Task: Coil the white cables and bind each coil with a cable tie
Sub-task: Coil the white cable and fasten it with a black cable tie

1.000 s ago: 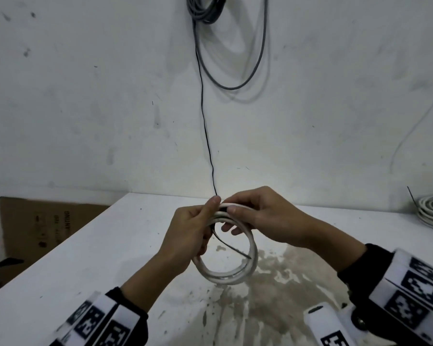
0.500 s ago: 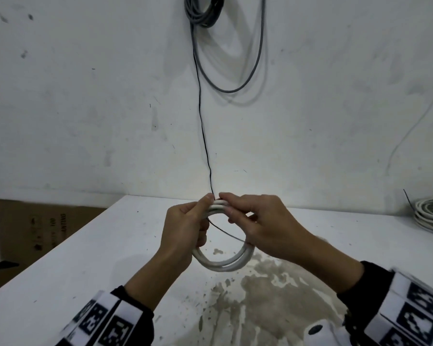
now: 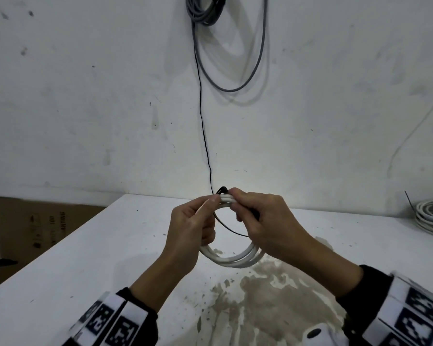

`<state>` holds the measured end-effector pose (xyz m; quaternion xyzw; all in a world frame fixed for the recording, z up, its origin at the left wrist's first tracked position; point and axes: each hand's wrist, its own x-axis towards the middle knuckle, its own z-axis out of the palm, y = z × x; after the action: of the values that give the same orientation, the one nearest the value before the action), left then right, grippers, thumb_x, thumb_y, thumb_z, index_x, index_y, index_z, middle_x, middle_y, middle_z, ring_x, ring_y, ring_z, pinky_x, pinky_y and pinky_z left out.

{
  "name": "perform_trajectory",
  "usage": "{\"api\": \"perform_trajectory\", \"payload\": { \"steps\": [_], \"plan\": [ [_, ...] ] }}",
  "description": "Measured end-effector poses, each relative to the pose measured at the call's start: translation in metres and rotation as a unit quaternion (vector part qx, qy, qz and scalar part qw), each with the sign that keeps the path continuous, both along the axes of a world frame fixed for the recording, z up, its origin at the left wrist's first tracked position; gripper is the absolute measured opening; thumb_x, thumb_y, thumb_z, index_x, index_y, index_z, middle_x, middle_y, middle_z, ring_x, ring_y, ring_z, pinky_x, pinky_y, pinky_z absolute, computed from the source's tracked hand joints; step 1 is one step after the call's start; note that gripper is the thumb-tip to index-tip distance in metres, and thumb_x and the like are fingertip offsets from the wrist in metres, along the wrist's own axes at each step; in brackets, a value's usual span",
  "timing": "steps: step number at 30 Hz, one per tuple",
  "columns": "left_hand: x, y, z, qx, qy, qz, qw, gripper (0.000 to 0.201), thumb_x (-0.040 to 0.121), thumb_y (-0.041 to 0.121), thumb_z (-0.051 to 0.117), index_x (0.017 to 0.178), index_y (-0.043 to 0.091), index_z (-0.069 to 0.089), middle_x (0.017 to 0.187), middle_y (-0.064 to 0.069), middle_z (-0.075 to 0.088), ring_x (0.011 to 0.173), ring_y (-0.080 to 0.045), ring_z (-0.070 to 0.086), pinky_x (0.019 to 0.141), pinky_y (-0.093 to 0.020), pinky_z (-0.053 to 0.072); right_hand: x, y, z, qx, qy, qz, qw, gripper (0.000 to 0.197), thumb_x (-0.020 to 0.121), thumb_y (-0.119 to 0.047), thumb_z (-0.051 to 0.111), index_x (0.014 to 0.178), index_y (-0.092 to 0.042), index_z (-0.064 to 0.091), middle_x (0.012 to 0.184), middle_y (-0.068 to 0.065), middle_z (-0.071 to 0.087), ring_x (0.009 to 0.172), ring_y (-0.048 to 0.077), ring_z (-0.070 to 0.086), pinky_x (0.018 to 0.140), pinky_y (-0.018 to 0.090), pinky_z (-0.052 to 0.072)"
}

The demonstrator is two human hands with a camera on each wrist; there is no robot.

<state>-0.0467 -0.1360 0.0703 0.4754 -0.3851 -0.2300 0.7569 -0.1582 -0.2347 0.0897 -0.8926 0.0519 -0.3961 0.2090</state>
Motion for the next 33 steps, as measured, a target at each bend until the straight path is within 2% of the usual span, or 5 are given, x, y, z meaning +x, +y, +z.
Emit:
{"api": "perform_trajectory", "payload": {
  "steps": [9, 15, 20, 27, 33],
  "plan": [
    [0.009, -0.002, 0.005, 0.128, -0.216, 0.007, 0.968, 0.024, 0.097, 0.032, 0.041, 0.099, 0.028, 0.064, 0.065, 0.010, 0.056, 0.056, -0.007, 0.054, 0.056, -0.018, 0.047, -0.002, -0.007, 0.003, -0.074, -0.018, -0.028, 0.997, 0.023, 0.086, -0.011, 0.050, 0.096, 0.002, 0.067, 0.061, 0.011, 0.062, 0.054, 0.021, 0.050, 0.057, 0.030, 0.041],
    [0.005, -0.006, 0.004, 0.092, -0.126, 0.017, 0.988, 0.024, 0.096, 0.018, 0.047, 0.095, 0.012, 0.069, 0.066, 0.006, 0.065, 0.047, -0.007, 0.046, 0.051, -0.016, 0.040, -0.003, -0.009, 0.007, -0.003, 0.084, -0.025, 0.996, 0.022, 0.096, -0.017, 0.048, 0.106, -0.008, 0.065, 0.071, -0.001, 0.062, 0.065, 0.009, 0.052, 0.059, 0.015, 0.040],
    [0.007, -0.007, 0.003, 0.111, -0.067, 0.038, 0.991, 0.022, 0.094, 0.018, 0.052, 0.092, 0.007, 0.071, 0.062, 0.002, 0.066, 0.037, -0.006, 0.033, 0.043, -0.017, 0.033, -0.019, -0.009, 0.012, 0.076, 0.206, 0.032, 0.975, 0.080, 0.075, -0.060, 0.056, 0.143, -0.025, 0.032, 0.135, -0.014, 0.044, 0.108, 0.003, 0.055, 0.095, 0.029, 0.048],
    [0.007, -0.007, 0.007, 0.104, 0.072, -0.015, 0.992, 0.024, 0.093, 0.019, 0.053, 0.094, 0.000, 0.068, 0.072, -0.009, 0.070, 0.037, -0.007, 0.023, 0.037, -0.015, 0.027, -0.020, -0.021, -0.001, -0.059, 0.116, 0.028, 0.991, 0.076, 0.074, -0.062, 0.057, 0.136, -0.019, 0.046, 0.130, -0.006, 0.057, 0.113, 0.002, 0.052, 0.093, 0.013, 0.041],
    [0.003, -0.009, 0.011, 0.119, 0.066, -0.019, 0.991, 0.023, 0.093, 0.018, 0.054, 0.094, 0.001, 0.069, 0.074, -0.011, 0.070, 0.038, -0.007, 0.024, 0.038, -0.015, 0.029, -0.011, -0.010, 0.002, -0.114, 0.031, -0.026, 0.993, 0.068, 0.074, -0.062, 0.054, 0.121, -0.013, 0.063, 0.115, 0.001, 0.069, 0.103, 0.015, 0.064, 0.087, 0.032, 0.053]
  ]
}}
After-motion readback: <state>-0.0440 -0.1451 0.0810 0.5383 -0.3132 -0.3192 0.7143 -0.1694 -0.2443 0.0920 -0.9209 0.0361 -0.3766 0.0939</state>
